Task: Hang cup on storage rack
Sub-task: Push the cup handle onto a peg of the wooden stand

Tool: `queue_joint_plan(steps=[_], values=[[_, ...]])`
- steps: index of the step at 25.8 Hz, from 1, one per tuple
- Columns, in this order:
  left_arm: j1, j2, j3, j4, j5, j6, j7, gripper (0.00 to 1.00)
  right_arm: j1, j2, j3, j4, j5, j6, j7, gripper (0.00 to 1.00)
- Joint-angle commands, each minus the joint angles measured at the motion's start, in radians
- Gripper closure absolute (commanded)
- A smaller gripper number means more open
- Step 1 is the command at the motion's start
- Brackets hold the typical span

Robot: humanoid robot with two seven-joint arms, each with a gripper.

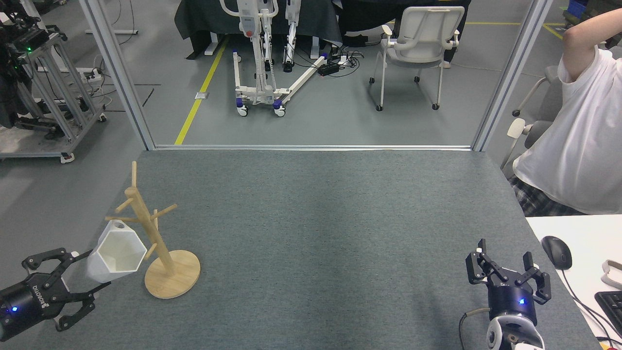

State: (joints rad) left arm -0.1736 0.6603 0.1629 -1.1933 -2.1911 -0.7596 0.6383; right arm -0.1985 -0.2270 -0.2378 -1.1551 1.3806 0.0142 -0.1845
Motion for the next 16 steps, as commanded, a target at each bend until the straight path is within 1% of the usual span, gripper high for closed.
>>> queue_joint_plan(steps=[1,4,7,11,16], values=[[-0.004,-0.002,-0.002,0.0,-0.012,-0.001,-0.002,1.0,-0.001,0.0,0.0,0.0,0.0,0.0,0.0,0.01],[-0.029,-0.002,-0.002,0.003,-0.01,-0.01,-0.002,1.0,-0.001,-0.002,0.0,0.0,-0.002,0.0,0.0,0.01],[-0.029,-0.005,0.003,0.015,0.005,-0.017,0.0,1.0,-0.001,-0.002,0.0,0.0,0.0,0.0,0.0,0.01],[-0.027,-0.039,0.018,0.04,0.094,-0.01,0.014,1.0,-0.001,-0.002,-0.002,0.0,0.0,0.001,0.0,0.01],[-0.024,-0.041,0.036,0.04,0.16,-0.009,0.046,1.0,-0.001,-0.002,-0.002,0.0,0.0,0.001,0.0,0.01]])
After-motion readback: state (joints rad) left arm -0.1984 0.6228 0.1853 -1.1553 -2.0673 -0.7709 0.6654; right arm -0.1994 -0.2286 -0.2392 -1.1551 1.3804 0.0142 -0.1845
